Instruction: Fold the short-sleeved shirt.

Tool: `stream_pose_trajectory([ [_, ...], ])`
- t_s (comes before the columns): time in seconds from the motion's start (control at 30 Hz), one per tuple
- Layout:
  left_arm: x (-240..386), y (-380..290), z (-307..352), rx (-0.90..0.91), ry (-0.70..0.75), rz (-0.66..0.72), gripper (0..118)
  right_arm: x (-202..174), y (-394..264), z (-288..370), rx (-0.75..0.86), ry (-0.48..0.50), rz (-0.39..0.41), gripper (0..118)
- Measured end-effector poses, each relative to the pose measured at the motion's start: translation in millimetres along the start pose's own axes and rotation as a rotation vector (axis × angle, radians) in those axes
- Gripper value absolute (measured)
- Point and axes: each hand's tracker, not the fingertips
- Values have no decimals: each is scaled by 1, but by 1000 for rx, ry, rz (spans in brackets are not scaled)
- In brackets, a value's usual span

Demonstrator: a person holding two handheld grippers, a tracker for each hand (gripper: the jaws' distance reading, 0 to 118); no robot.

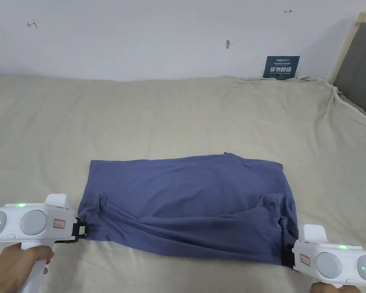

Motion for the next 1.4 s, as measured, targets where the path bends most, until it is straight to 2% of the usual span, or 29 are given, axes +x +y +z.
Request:
stream_pose_trajectory([
  [0.03, -2, 0, -1, -1, 1, 4, 4, 0, -1, 3, 5, 71, -36, 12],
  [0.13, -5, -4, 0, 3, 6, 13, 4, 8, -1, 5, 32, 37, -11, 10],
  [0.5, -22, -36, 29, 29, -6, 39, 4, 33, -3, 58, 125, 117, -39, 10],
  [0.7, -26, -78, 55, 3, -17, 46, 4, 23, -32, 98, 112, 145, -42, 10],
  [0.83, -30, -109, 64, -26, -11, 48, 4, 14, -59, 116, 85, 150, -50, 10],
  [1.03, -33, -140, 56, -79, 9, 68, 4, 12, -91, 108, 26, 133, -60, 10],
  [1.23, -19, -152, 33, -142, 70, 39, 4, 12, -108, 75, -55, 81, -71, 10],
  [1.4, -22, -153, 37, -125, 87, 48, 5, 14, -106, 80, -46, 80, -99, 13],
])
